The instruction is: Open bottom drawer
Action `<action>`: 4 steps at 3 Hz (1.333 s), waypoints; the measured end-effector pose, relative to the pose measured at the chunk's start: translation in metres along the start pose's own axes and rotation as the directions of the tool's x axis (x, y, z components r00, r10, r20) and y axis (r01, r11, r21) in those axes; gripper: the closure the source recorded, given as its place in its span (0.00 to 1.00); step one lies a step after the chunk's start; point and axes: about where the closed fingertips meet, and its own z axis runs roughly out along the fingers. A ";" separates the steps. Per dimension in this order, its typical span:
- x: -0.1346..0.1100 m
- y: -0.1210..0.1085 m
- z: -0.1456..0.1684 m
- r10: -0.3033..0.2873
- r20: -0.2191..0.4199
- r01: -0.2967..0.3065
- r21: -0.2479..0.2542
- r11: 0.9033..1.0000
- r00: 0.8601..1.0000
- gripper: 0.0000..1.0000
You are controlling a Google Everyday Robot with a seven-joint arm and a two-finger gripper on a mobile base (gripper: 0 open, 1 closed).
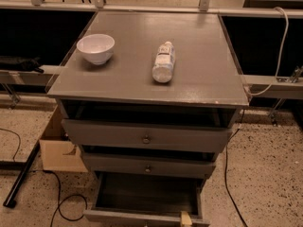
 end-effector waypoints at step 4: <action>0.000 0.006 -0.003 0.005 0.001 -0.005 -0.009 1.000 1.000 1.00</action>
Offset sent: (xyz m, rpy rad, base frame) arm -0.2244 -0.0358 -0.0871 0.0448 0.0555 0.0265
